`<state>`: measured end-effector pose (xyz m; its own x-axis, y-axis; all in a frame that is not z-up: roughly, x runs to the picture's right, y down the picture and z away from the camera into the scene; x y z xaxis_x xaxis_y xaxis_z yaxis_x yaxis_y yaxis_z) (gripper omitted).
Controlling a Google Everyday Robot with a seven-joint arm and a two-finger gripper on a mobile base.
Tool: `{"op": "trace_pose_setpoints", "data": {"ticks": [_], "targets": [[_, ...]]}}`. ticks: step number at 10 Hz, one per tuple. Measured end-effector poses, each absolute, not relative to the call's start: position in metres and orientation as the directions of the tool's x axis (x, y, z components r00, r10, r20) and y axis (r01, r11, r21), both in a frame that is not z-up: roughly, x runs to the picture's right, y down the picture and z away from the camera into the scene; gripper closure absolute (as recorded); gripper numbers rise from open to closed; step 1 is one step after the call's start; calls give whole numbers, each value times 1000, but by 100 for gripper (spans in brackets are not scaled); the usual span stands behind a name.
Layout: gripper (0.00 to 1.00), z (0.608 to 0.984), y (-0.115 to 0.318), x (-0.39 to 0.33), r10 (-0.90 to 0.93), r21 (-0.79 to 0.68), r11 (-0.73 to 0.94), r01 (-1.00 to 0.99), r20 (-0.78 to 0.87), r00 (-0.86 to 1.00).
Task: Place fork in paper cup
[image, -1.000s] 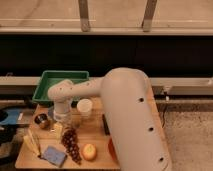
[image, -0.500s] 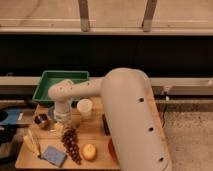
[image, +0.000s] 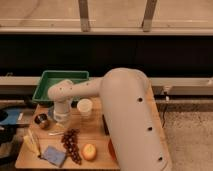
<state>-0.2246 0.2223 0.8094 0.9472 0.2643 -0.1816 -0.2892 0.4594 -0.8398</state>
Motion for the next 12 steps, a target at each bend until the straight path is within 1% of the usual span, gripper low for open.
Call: {"op": "trace_pose_setpoints", "data": {"ticks": [3,4,6,7,8,9,10,12], "targets": [[100,810,224,-227,258,-839,465,-283,-177,950],[95,809,222,-224,265,-830,474,-294,-184,947],[80,800,214,-217,280,-811,495,-312,-191,941],[67,793,208,-211,291,-796,510,-326,-197,936],[58,790,206,-208,296,-789,516,-333,-201,934],[52,789,206,-207,297,-786,519,-336,-202,933],[50,789,207,-208,299,-788,517,-335,-201,933],[50,792,209,-214,297,-795,513,-325,-191,936]]}}
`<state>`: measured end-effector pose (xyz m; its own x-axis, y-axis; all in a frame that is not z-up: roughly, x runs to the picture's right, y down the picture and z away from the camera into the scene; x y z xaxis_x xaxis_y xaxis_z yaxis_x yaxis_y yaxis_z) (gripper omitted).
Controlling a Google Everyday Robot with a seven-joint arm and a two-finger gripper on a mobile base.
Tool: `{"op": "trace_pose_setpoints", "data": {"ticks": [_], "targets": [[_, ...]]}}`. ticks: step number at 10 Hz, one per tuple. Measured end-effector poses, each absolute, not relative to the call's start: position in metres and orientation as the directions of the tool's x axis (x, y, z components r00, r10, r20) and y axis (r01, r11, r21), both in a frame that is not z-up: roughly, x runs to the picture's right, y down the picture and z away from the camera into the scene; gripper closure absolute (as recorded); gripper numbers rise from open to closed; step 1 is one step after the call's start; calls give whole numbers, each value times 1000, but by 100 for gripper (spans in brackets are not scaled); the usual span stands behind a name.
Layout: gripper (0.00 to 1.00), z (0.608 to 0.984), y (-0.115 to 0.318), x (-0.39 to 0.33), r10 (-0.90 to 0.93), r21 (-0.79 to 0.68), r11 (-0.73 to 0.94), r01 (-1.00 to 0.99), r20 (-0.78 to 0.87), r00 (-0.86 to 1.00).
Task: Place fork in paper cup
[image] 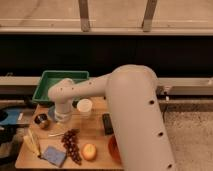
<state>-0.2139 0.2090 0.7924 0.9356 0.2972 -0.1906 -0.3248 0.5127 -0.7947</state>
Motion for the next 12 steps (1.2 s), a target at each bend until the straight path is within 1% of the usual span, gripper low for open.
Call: {"op": "trace_pose_setpoints", "data": {"ticks": [4,10,11,12], "targets": [[50,798,217,-228,264,-818,499,-288,-173,949],[51,806,231,-228,256,-840,458,-290,-187,948],[56,805,230,-228,252,-841,457,-288,-187,949],[68,804,231,-227,247,-843,456,-286,-189,950]]}}
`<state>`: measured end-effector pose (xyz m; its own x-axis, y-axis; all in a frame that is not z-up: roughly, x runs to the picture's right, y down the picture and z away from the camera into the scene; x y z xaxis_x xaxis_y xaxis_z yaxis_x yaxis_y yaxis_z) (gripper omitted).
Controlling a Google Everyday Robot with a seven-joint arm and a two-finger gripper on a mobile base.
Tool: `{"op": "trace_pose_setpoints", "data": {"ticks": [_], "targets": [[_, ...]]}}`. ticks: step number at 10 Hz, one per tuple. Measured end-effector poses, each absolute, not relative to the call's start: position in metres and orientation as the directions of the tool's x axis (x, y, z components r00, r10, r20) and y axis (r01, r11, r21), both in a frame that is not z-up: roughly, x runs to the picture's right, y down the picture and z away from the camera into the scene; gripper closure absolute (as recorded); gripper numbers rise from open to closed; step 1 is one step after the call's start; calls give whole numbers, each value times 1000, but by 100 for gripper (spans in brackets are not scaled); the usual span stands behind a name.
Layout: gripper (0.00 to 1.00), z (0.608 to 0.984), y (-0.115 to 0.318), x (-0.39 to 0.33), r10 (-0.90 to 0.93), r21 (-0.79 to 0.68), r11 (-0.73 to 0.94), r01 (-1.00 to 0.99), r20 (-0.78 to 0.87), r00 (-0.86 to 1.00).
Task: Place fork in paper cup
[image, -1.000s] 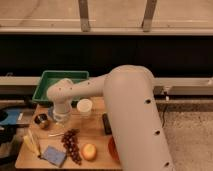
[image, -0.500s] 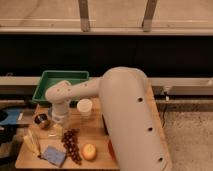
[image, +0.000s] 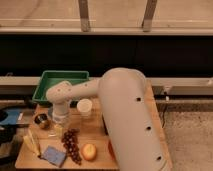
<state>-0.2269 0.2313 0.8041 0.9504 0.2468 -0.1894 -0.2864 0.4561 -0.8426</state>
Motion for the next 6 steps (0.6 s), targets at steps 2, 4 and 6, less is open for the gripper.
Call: {"op": "trace_pose_setpoints", "data": {"ticks": [2,4,6], "targets": [[85,804,231,-229,246,-843,457,-284,-187,951],[100,809,240,-231,230,-846,452,-284,-197,953],[100,807,239,-231,233,-847,448,-287,-199,952]]}}
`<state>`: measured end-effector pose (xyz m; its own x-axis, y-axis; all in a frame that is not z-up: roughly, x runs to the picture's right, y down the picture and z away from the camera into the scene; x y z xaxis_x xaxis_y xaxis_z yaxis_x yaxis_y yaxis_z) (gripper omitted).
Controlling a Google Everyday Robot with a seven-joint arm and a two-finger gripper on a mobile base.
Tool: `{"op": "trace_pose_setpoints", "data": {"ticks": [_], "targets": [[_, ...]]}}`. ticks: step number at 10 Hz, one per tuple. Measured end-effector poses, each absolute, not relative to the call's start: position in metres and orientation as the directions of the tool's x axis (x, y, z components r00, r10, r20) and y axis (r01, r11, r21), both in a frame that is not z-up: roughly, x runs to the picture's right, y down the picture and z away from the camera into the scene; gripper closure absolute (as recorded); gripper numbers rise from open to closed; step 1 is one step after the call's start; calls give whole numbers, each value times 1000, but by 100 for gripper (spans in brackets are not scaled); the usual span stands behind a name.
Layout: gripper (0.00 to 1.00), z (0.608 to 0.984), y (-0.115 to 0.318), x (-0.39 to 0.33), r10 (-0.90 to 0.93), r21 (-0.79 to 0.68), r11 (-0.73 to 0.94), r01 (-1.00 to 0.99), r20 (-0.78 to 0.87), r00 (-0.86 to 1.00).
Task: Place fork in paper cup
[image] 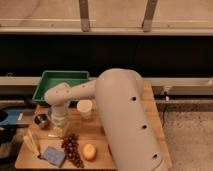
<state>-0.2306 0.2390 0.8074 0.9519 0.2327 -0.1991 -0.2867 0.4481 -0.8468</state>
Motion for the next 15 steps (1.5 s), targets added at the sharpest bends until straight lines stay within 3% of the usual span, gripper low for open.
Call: {"op": "trace_pose_setpoints", "data": {"ticks": [9,15], "targets": [[100,807,236,-220,246,-837,455,-304,-210,946],[100,763,150,-182,425,-740,571,-357,-106,899]]}}
